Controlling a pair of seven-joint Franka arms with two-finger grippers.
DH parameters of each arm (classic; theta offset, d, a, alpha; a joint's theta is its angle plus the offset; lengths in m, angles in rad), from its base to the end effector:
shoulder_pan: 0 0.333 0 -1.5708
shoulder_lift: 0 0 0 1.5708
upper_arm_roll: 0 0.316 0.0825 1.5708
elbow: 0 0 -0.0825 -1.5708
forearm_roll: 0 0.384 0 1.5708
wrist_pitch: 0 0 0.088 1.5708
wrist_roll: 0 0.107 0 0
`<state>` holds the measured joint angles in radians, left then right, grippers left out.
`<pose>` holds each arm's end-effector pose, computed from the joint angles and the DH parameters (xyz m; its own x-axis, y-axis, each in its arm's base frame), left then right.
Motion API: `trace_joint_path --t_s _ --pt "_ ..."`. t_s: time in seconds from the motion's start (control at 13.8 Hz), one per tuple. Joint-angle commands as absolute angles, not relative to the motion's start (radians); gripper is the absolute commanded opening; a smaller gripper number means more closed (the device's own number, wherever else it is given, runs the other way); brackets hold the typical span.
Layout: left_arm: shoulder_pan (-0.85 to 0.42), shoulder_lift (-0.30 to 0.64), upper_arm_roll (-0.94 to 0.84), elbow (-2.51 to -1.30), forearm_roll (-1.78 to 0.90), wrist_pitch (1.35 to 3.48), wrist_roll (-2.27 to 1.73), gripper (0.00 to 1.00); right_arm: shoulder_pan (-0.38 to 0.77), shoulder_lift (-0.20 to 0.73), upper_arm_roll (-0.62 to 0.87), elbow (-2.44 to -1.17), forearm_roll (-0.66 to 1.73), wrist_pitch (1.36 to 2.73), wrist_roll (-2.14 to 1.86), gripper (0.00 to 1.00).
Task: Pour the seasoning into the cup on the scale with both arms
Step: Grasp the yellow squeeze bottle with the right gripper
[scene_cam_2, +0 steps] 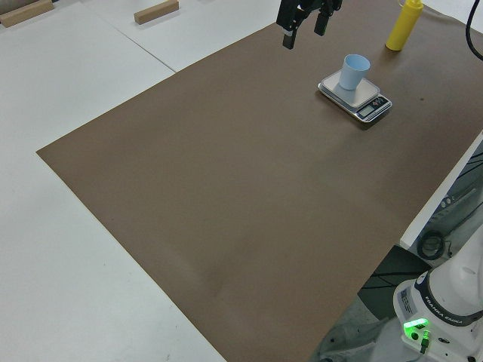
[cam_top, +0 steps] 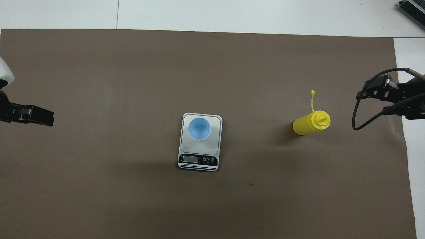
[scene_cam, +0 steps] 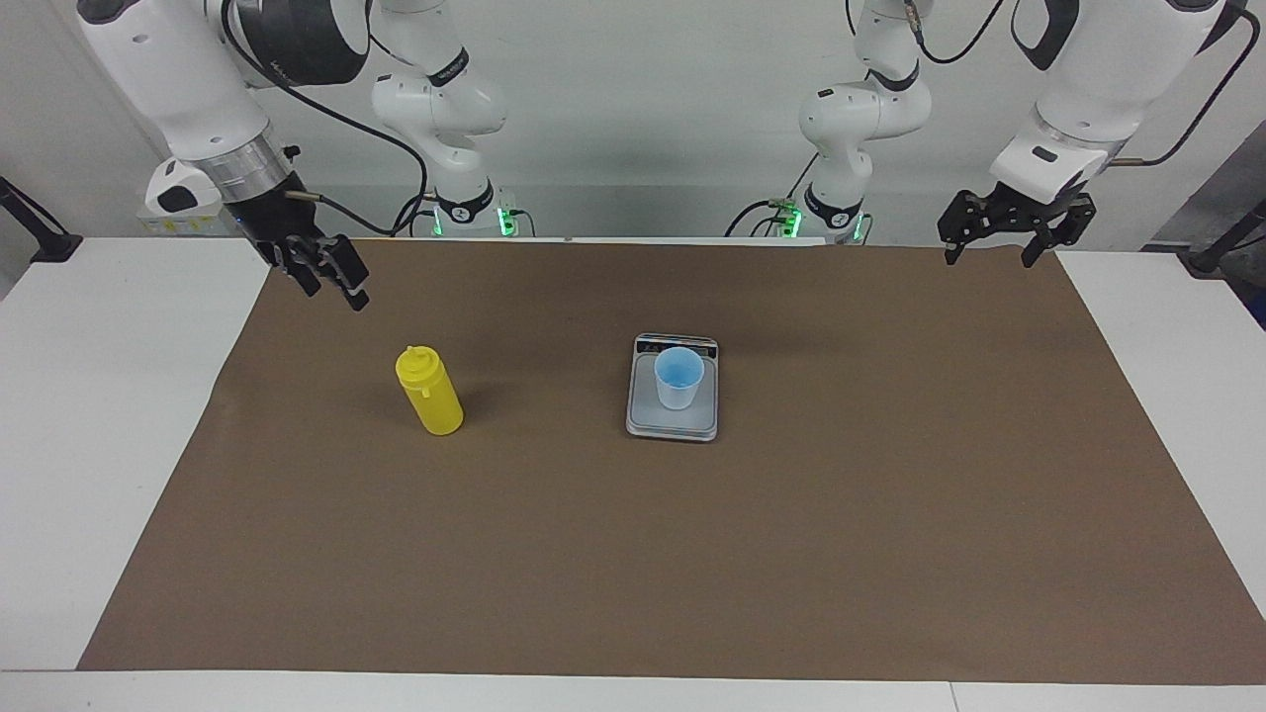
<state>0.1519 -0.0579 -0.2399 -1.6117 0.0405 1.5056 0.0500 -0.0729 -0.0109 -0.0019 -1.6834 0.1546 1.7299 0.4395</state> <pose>0.5279 -0.0459 0.6304 0.9896 -0.1337 -0.0524 -0.1364 -0.9893 -0.0517 0.5630 -0.0280 0.5923 0.8611 -0.5083 -0.0150 -0.5037 -0.8485 -0.1623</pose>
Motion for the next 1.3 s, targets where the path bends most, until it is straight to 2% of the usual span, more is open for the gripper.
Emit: trace_joint_path --t_s 0.0,0.29,0.72,0.87,0.94,1.23 --pt "0.173 -0.075 -0.241 -1.62 0.018 1.514 0.086 1.0 -0.1 0.038 0.005 -1.703 0.237 1.762 0.572 0.77" --pt "0.042 -0.081 -0.105 -1.628 0.018 1.536 0.101 1.0 -0.184 0.147 0.003 -1.7 0.408 1.787 0.768 0.77" --pt "0.028 -0.086 -0.08 -1.652 0.018 1.552 0.107 1.0 -0.213 0.287 0.003 -1.704 0.504 1.854 0.909 0.79" --pt "0.032 -0.1 -0.078 -1.678 0.018 1.554 0.138 1.0 -0.212 0.325 0.003 -1.729 0.506 1.874 0.948 0.85" --pt "0.035 -0.106 -0.08 -1.687 0.018 1.563 0.137 1.0 -0.213 0.348 0.003 -1.732 0.511 1.875 0.953 1.0" --pt "0.026 -0.104 -0.08 -1.69 0.018 1.609 0.132 1.0 -0.207 0.361 0.006 -1.796 0.517 1.868 0.963 1.0"
